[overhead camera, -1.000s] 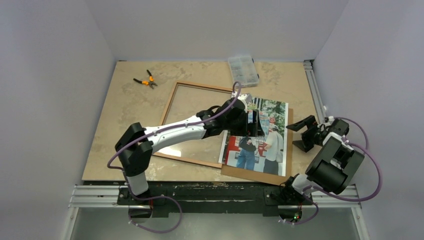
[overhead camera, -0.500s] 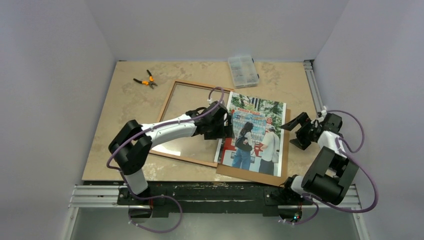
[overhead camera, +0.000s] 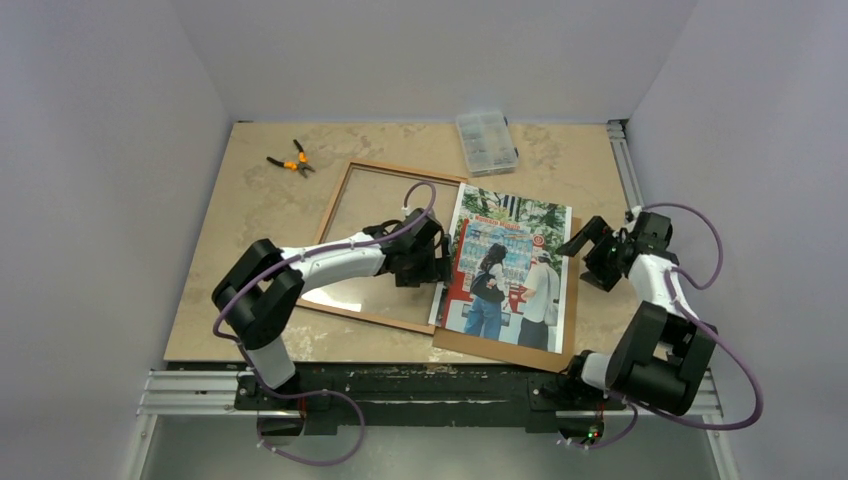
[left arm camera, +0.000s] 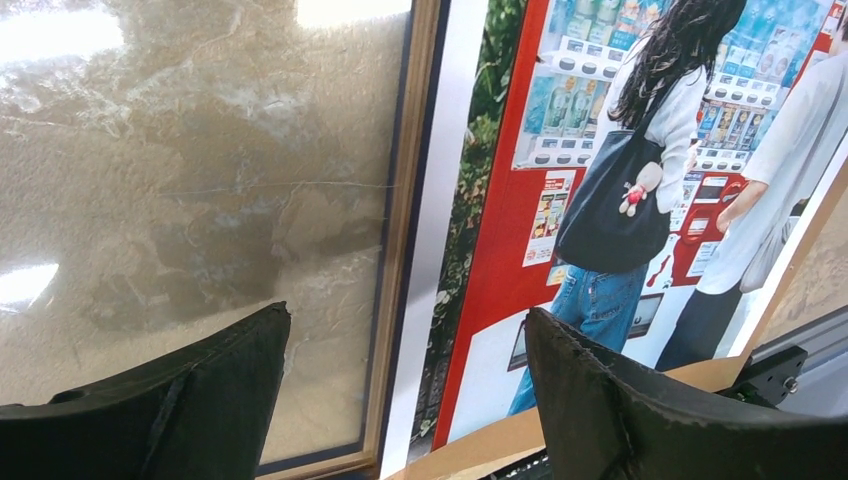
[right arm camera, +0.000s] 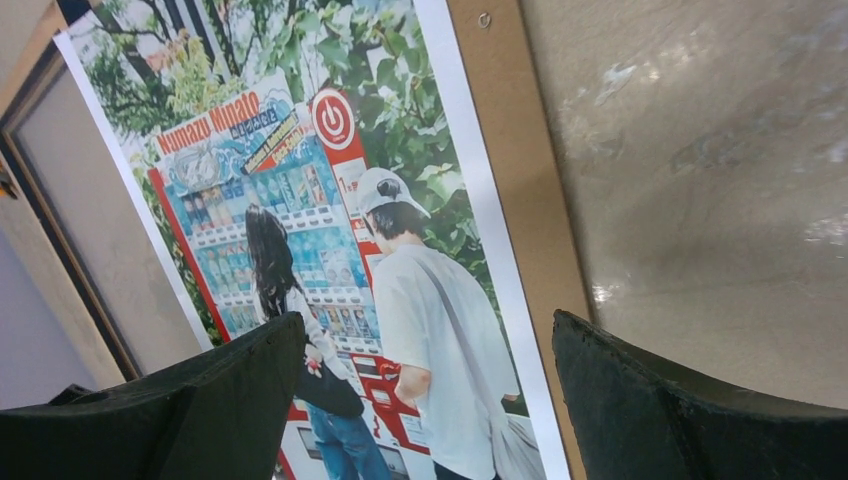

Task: Put the photo into the frame
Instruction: Pick up the photo at the center of the board.

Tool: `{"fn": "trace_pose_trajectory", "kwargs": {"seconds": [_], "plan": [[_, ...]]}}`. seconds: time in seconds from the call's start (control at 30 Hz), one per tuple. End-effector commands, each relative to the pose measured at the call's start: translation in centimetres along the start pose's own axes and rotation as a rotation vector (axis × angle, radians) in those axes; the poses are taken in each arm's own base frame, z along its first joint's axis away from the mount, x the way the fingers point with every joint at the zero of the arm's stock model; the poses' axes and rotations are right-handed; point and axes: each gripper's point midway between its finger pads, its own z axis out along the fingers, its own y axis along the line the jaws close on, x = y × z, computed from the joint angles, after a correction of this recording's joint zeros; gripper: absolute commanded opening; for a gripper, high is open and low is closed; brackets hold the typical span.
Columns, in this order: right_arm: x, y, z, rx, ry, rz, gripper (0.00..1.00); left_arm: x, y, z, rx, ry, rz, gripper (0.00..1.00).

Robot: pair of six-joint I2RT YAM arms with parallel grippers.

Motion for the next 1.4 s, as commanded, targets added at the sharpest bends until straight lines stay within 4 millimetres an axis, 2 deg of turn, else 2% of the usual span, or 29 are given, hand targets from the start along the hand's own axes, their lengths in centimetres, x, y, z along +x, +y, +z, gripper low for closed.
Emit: {"fn": "trace_pose_trajectory", "kwargs": {"seconds": [0.0, 0.17, 0.4, 0.63, 0.83, 1.1, 1.27, 1.37], "plan": [[1.1, 0.3, 1.3, -0.018, 0.045, 0.002, 0.92, -0.9, -1.0, -0.8, 0.075, -0.03, -0.006, 0.84], [2.7, -0.7, 2.7, -0.01, 0.098, 0.019, 0.92, -0.9, -2.5, -0.4, 0.166, -0.027, -0.022, 0.83], [4.6, -1.8, 4.3, -0.009, 0.164, 0.054, 0.91, -0.9, -4.7, -0.1, 0.284, -0.012, -0.033, 0.75], [5.4, -2.2, 5.0, -0.009, 0.197, 0.069, 0.9, -1.8, -7.0, -2.0, 0.397, -0.046, -0.005, 0.73], [5.4, -2.1, 5.0, -0.016, 0.202, 0.07, 0.9, -2.4, -8.0, -3.0, 0.449, -0.078, -0.002, 0.68], [5.3, -1.7, 4.9, -0.033, 0.206, 0.073, 0.9, -2.6, -7.8, -3.1, 0.423, -0.102, -0.005, 0.6], [5.1, -1.4, 4.6, -0.041, 0.203, 0.067, 0.9, -1.4, -5.9, -1.3, 0.282, -0.048, 0.003, 0.45], [4.9, -1.1, 4.3, -0.045, 0.198, 0.058, 0.9, -1.0, -5.0, -0.6, 0.232, -0.034, 0.0, 0.28]]}}
